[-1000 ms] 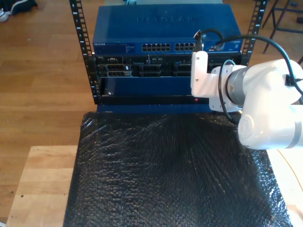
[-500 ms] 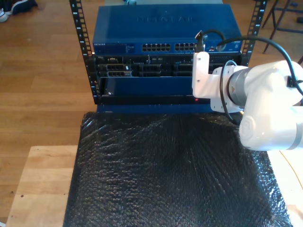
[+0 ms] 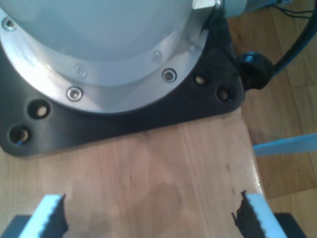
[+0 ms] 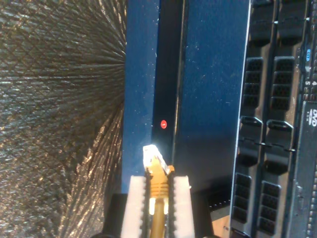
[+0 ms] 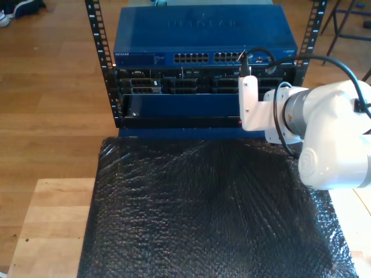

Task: Grab the cable and plug it in

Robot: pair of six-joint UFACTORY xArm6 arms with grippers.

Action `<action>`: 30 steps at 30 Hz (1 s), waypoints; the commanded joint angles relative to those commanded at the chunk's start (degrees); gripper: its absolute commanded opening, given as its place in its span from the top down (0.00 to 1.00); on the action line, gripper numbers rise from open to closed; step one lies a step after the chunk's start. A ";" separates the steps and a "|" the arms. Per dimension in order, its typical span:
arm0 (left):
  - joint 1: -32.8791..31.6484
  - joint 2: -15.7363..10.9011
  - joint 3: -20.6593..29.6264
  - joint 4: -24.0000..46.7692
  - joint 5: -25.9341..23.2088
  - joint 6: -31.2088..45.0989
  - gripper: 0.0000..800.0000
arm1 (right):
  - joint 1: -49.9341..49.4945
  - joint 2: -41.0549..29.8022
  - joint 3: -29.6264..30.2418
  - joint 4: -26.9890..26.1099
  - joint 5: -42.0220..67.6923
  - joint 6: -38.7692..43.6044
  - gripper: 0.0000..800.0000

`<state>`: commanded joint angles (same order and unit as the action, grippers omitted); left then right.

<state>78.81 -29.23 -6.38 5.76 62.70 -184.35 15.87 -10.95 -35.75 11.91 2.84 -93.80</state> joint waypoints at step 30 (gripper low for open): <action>0.00 0.00 0.00 0.00 0.00 0.00 0.00 | 0.70 2.20 5.98 0.26 -30.15 -0.62 1.00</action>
<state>78.81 -29.23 -6.38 5.76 62.70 -184.35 16.57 -8.75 -29.77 12.18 -27.32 -94.42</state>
